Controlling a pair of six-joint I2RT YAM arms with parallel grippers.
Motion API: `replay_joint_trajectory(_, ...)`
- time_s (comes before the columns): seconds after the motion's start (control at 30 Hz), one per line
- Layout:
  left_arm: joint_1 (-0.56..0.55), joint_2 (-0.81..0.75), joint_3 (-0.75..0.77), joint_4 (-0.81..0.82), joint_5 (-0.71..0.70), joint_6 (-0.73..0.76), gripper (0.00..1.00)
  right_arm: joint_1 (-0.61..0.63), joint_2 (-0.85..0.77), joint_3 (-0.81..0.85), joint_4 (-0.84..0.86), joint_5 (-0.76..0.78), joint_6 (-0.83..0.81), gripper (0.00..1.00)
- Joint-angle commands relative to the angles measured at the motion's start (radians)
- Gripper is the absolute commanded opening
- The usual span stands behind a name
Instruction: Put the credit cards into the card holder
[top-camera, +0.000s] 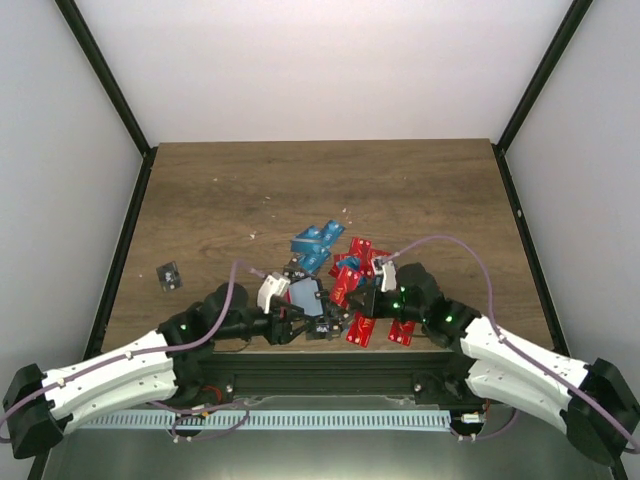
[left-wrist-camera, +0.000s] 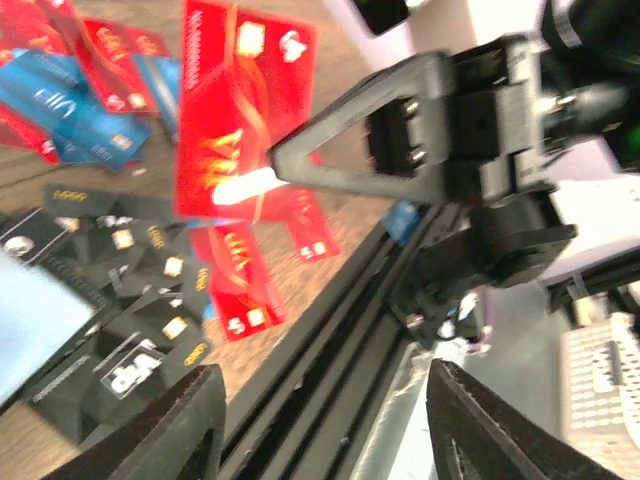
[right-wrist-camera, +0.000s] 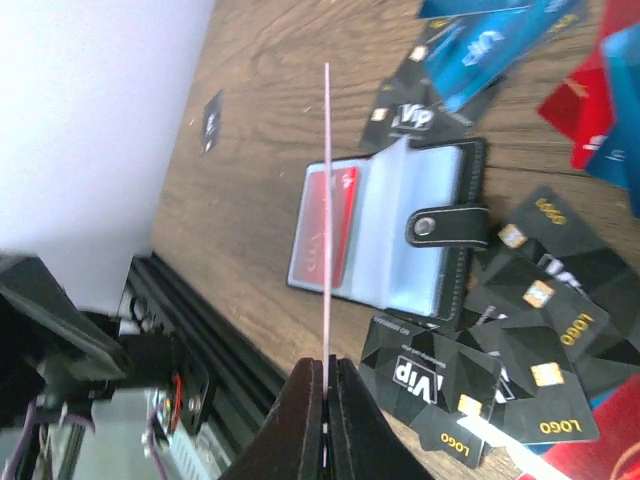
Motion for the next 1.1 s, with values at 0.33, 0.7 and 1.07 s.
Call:
replay_joint_trajectory(0.33,0.045,-0.03,0.109,0.094,0.221,-0.002,0.54,-0.056,0.069,0.045,0.253,-0.675,-0.266,0.01)
replay_joint_trajectory(0.7,0.045,0.003,0.112,0.199,0.339,-0.021,0.35,-0.056,0.005,0.059,0.301,-0.799,-0.276,0.01)
replay_joint_trajectory(1.07,0.044,-0.117,0.164,-0.051,0.172,0.016,0.4,-0.056,0.001,0.098,0.204,-0.778,-0.304,0.01)
